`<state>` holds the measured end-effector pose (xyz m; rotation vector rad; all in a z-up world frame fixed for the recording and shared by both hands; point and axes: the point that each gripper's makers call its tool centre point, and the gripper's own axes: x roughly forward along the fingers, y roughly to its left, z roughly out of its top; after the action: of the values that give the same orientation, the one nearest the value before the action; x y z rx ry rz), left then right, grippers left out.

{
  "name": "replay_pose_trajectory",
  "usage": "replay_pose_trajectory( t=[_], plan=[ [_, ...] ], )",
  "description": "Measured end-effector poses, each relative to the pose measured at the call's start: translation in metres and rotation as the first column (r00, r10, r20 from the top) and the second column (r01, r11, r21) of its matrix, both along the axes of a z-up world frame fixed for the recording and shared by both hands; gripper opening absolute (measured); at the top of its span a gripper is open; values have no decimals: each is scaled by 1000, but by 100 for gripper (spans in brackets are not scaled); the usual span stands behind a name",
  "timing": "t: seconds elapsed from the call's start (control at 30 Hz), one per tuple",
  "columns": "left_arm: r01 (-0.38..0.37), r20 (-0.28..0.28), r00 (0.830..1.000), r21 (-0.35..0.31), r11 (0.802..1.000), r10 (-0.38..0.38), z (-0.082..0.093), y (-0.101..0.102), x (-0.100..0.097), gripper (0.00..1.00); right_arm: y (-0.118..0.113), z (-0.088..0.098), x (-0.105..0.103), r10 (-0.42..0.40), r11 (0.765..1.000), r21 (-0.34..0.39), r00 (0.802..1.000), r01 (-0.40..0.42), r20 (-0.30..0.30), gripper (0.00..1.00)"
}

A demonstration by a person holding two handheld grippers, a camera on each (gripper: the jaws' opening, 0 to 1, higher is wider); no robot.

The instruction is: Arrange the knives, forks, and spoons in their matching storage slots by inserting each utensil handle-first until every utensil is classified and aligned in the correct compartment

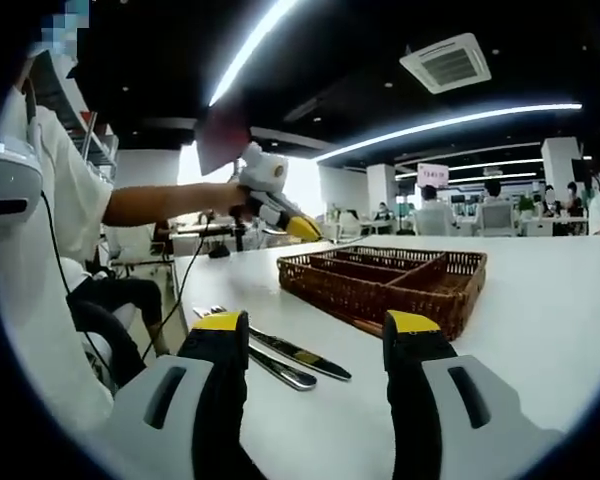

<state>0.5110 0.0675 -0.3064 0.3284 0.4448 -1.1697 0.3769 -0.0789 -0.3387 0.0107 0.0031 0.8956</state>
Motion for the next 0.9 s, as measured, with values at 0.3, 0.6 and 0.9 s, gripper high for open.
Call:
replay_pose_trajectory(
  t=[0.3, 0.6, 0.9],
  plan=[
    [-1, -3, 1000, 28, 1000, 1, -1, 2, 21, 2, -4, -3, 6, -10, 1000, -5, 1000, 10, -5, 56],
    [10, -31, 999, 43, 999, -9, -11, 0, 37, 2, -8, -5, 15, -23, 1000, -16, 1000, 23, -7, 56],
    [4, -30, 1000, 52, 999, -2, -16, 2, 63, 2, -11, -3, 25, -30, 999, -13, 1000, 30, -8, 56]
  ],
)
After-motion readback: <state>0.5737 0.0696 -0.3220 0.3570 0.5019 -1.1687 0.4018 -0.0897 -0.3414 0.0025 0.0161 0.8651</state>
